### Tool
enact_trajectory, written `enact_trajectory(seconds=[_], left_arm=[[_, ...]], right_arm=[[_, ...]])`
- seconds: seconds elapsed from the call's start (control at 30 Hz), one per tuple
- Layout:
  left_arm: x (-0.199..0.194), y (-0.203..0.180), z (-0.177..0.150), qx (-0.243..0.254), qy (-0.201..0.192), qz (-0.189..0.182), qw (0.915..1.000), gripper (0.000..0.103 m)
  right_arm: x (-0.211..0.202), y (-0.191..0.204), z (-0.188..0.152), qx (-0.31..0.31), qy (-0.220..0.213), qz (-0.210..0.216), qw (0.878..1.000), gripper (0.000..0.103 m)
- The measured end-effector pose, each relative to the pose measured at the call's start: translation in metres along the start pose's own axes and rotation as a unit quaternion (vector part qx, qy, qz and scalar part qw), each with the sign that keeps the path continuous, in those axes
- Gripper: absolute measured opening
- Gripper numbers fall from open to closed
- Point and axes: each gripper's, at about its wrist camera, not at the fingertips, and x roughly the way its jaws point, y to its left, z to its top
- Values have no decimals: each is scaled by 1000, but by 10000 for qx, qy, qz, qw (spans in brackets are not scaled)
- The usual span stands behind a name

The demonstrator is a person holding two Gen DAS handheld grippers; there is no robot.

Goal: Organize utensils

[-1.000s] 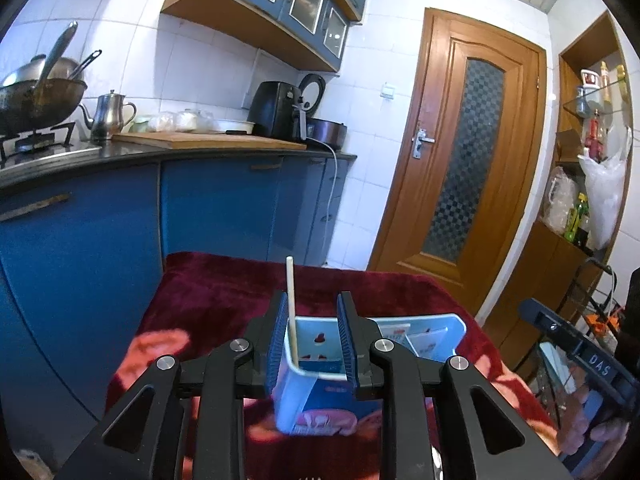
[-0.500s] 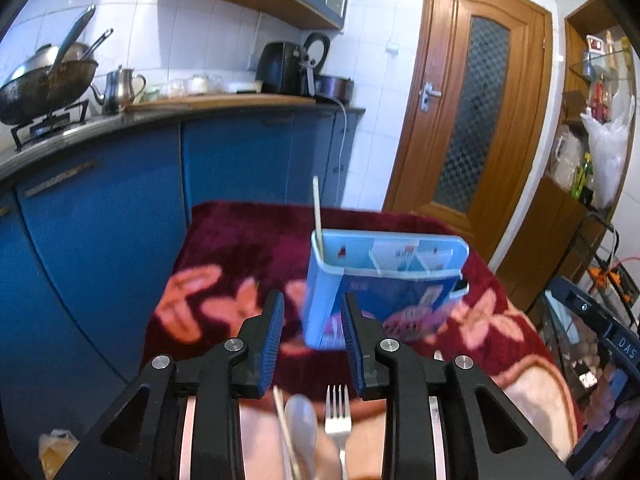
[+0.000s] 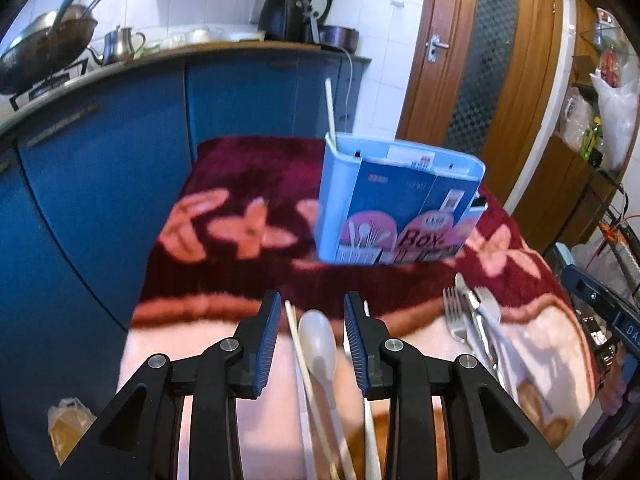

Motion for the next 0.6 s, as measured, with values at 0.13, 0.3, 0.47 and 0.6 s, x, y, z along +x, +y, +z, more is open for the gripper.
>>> enact_trajectory(seconds=[0.13,0.3,0.47,0.6], left_arm=[[8,3,-7,-56,162,26,9998,33],[14,5,-13,-68,296,60,9995,33],[22,8,-18,-88,430,91,9990,33],[27,11,-21,-139,513,89,9985,33]], right_arm=[[10,0,-9,-68,299,-51,9995,29],[24,2,-19,-220,669,-97,9975,29],[37,6,-26,-358,978,-96,9945,29],[45,11,-30,-504,1174,-108,9918,29]])
